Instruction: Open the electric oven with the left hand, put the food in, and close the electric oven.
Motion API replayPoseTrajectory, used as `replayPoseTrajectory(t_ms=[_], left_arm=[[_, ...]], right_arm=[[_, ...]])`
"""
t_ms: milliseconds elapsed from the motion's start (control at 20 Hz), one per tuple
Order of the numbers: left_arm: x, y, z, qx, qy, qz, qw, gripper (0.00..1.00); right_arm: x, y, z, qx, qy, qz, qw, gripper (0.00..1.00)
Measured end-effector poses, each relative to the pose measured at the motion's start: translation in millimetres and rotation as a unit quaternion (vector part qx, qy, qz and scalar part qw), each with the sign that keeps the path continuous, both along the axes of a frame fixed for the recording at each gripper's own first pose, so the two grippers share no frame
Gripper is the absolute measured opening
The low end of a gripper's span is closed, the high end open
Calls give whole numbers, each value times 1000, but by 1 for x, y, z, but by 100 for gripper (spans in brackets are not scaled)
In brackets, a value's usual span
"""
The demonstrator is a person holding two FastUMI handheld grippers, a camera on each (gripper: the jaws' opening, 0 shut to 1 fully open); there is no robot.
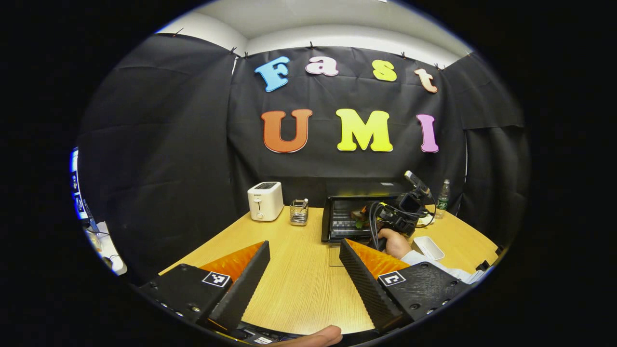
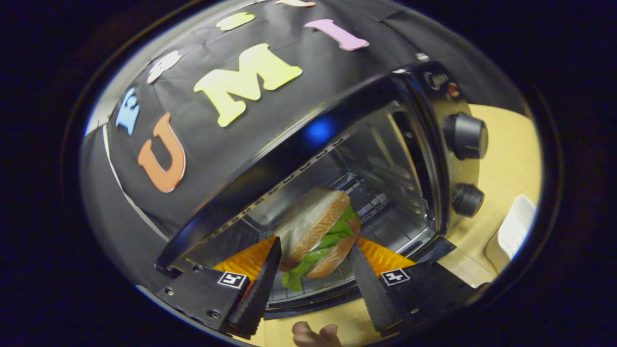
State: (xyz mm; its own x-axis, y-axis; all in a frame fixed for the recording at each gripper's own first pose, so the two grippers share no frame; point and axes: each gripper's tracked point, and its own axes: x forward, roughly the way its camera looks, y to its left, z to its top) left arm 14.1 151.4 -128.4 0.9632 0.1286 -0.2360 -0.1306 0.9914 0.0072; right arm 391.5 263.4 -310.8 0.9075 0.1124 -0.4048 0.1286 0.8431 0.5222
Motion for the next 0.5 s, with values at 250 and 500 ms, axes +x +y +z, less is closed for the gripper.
replayPoseTrajectory(t_ms=[250, 500], left_arm=[[-4, 0, -2, -5, 6, 5, 1000, 95], [-11, -3, -2, -4, 9, 6, 1000, 96]], right_arm=[[-2, 2, -4, -117, 14, 42, 992, 96], [-7, 10, -8, -214, 29, 105, 971, 97]])
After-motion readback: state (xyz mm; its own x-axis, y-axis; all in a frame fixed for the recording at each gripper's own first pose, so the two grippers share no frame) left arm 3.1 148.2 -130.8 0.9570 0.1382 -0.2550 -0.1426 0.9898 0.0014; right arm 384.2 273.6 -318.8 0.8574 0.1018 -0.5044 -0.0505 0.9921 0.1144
